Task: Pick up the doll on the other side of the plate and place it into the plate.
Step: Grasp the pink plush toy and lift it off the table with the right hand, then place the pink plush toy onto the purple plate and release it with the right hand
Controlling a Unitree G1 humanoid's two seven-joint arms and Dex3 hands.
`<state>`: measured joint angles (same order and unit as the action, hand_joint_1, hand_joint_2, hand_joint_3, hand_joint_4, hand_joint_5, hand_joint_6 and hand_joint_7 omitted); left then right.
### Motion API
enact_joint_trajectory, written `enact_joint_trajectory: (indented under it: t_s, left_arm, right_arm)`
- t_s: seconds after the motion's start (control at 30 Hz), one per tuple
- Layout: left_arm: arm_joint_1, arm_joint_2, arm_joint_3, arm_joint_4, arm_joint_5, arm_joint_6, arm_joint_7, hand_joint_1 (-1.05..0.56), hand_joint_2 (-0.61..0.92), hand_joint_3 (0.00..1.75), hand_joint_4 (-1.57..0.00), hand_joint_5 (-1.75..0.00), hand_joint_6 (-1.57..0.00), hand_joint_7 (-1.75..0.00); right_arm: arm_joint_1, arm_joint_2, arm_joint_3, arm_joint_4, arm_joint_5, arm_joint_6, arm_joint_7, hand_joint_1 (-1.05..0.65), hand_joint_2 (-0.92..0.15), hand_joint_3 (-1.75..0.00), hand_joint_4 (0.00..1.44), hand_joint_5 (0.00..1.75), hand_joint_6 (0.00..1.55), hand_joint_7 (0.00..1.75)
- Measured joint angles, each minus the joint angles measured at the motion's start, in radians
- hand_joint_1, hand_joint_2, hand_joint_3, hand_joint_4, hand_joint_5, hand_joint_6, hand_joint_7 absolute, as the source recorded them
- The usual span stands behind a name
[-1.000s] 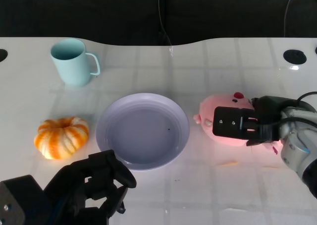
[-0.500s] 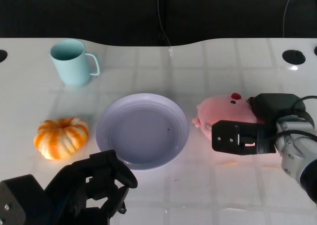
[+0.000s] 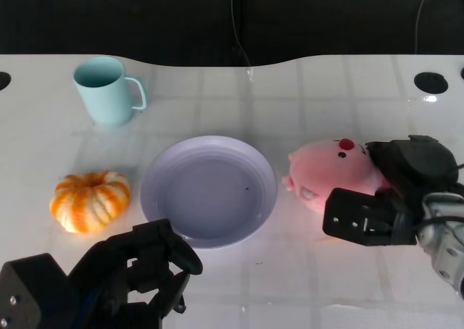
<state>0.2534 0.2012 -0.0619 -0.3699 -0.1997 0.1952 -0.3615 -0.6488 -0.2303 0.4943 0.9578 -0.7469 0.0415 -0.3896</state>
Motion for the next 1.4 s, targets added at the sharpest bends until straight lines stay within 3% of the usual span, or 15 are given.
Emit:
enact_joint_trajectory:
  t_s: [0.07,0.23,0.3,0.33,0.47,0.73,0.9,1.03,1.17,1.4]
  left_arm:
    - [-0.001,0.0,0.0,0.0,0.0,0.002,0.0,-0.32,0.58,1.04,-0.62,-1.75,-0.71,-1.35]
    - [-0.003,-0.002,-0.002,0.002,0.0,0.002,0.0,-0.31,0.58,1.05,-0.63,-1.75,-0.7,-1.35]
    - [-0.006,-0.002,-0.003,0.006,0.0,0.002,0.0,-0.31,0.58,1.06,-0.62,-1.75,-0.71,-1.35]
    - [-0.007,-0.002,-0.003,0.008,0.0,0.002,0.0,-0.31,0.58,1.06,-0.62,-1.75,-0.71,-1.35]
    - [-0.008,-0.003,-0.005,0.017,0.0,0.002,0.0,-0.33,0.58,1.05,-0.63,-1.75,-0.7,-1.34]
    - [-0.008,-0.003,-0.003,0.024,0.0,-0.004,0.0,-0.33,0.59,1.05,-0.64,-1.75,-0.7,-1.36]
    - [-0.007,-0.005,-0.008,0.022,0.004,-0.004,0.0,-0.32,0.6,1.04,-0.62,-1.75,-0.7,-1.37]
    - [-0.007,-0.012,-0.014,0.021,0.01,-0.004,0.003,-0.32,0.59,1.05,-0.62,-1.75,-0.7,-1.37]
    - [-0.005,-0.018,-0.019,0.017,0.012,-0.003,0.02,-0.32,0.57,1.06,-0.62,-1.75,-0.7,-1.37]
    - [-0.003,-0.022,-0.029,0.017,0.028,-0.006,0.02,-0.34,0.56,1.06,-0.65,-1.75,-0.72,-1.37]
  right_arm:
    - [0.019,-0.001,-0.012,-0.015,0.007,-0.015,-0.041,-0.22,-0.9,-0.04,0.83,1.74,0.88,1.12]
    - [0.052,-0.002,-0.065,-0.069,0.049,-0.069,-0.118,-0.18,-0.91,-0.12,0.88,1.75,0.79,1.52]
    - [0.056,-0.004,-0.091,-0.104,0.065,-0.086,-0.129,-0.18,-0.64,-0.71,0.89,1.75,0.72,1.7]
    - [0.056,-0.005,-0.102,-0.121,0.074,-0.091,-0.134,-0.17,-0.55,-0.88,0.91,1.75,0.73,1.72]
    - [0.057,-0.006,-0.135,-0.157,0.092,-0.104,-0.158,-0.12,-0.37,-1.19,0.93,1.75,0.79,1.7]
    - [0.057,-0.007,-0.158,-0.183,0.102,-0.128,-0.142,-0.16,-0.34,-1.24,0.94,1.75,0.79,1.72]
    - [0.015,0.006,-0.159,-0.227,0.12,-0.11,-0.032,-0.16,-0.27,-1.38,0.96,1.75,0.84,1.66]
    - [-0.037,0.049,-0.153,-0.276,0.13,-0.068,0.062,-0.2,-0.31,-1.31,0.94,1.75,0.87,1.55]
    - [-0.071,0.103,-0.124,-0.303,0.128,-0.05,0.113,-0.2,-0.3,-1.29,0.95,1.75,0.87,1.54]
    - [-0.108,0.183,-0.072,-0.259,0.114,-0.049,0.127,-0.21,-0.31,-1.24,0.95,1.75,0.85,1.53]
